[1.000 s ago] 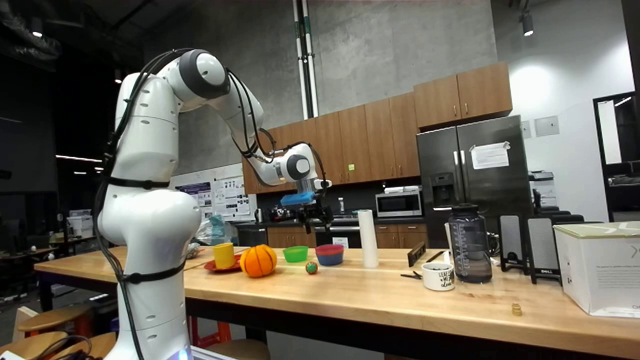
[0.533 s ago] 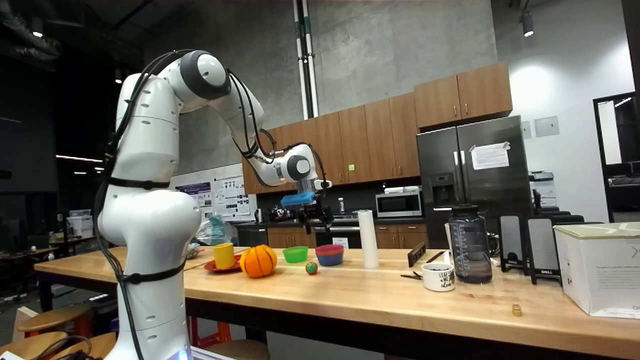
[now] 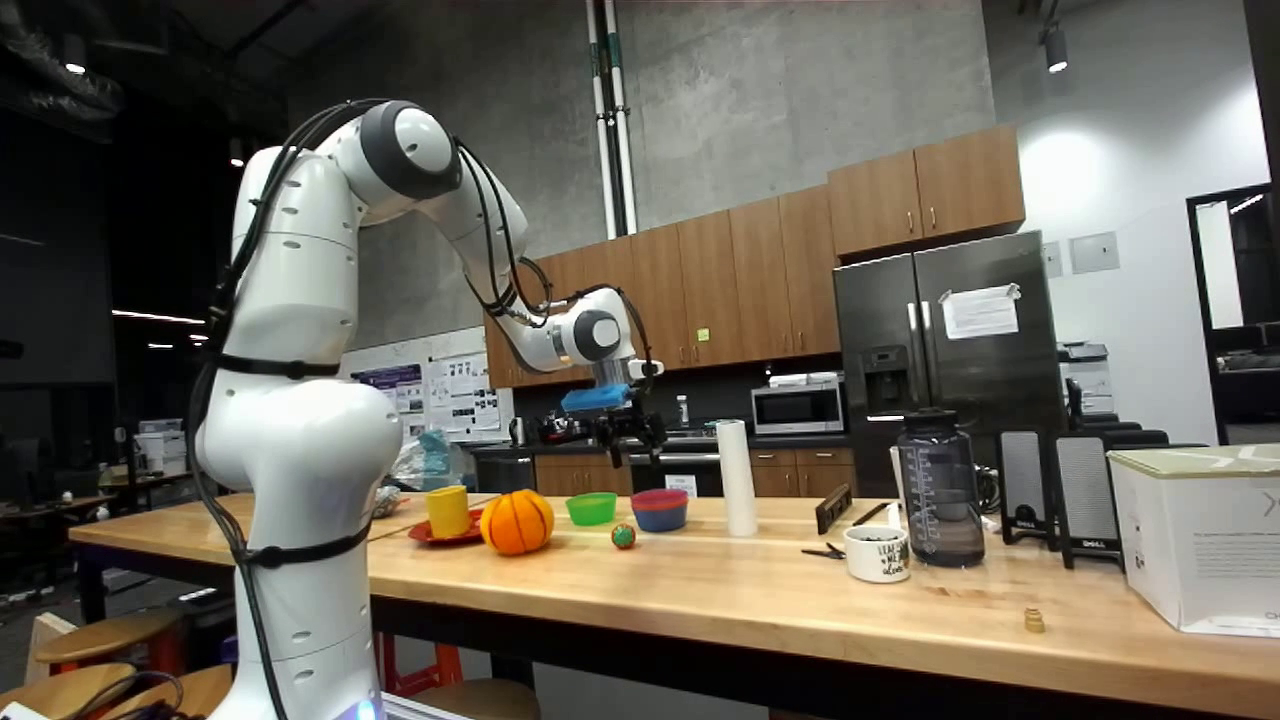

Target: Remove the pink bowl from the stacked bowl

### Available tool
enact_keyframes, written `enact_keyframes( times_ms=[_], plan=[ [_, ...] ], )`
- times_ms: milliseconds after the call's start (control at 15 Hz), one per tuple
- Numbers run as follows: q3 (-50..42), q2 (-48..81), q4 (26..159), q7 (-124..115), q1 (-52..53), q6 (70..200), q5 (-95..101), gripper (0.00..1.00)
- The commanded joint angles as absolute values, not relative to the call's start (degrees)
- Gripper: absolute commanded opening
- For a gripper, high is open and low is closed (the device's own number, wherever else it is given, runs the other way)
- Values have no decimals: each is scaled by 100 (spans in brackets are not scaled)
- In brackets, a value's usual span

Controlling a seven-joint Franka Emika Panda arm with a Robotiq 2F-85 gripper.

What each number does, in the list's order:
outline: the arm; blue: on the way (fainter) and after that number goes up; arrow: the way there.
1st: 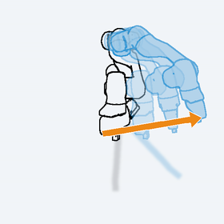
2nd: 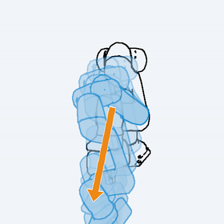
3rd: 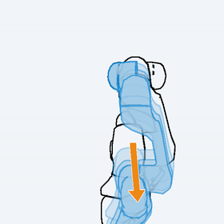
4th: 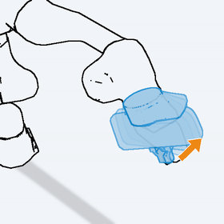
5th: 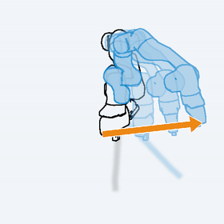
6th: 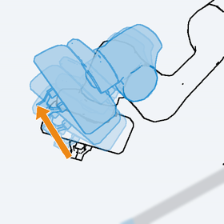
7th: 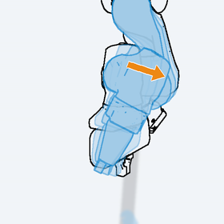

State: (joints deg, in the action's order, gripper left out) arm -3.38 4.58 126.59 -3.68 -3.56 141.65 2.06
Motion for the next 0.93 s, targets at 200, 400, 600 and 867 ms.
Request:
enact_keyframes(
  times_ms=[200, 400, 600, 867],
  plan=[
    [-353, 1013, 12042, -780, -311, 14067, -36, 100],
    [-404, 1319, 11780, -1217, -247, 14062, 119, 100],
    [-472, 1643, 11475, -1530, -196, 13976, 197, 100],
    [-526, 1975, 11147, -1594, -209, 13767, 123, 100]
  ],
)
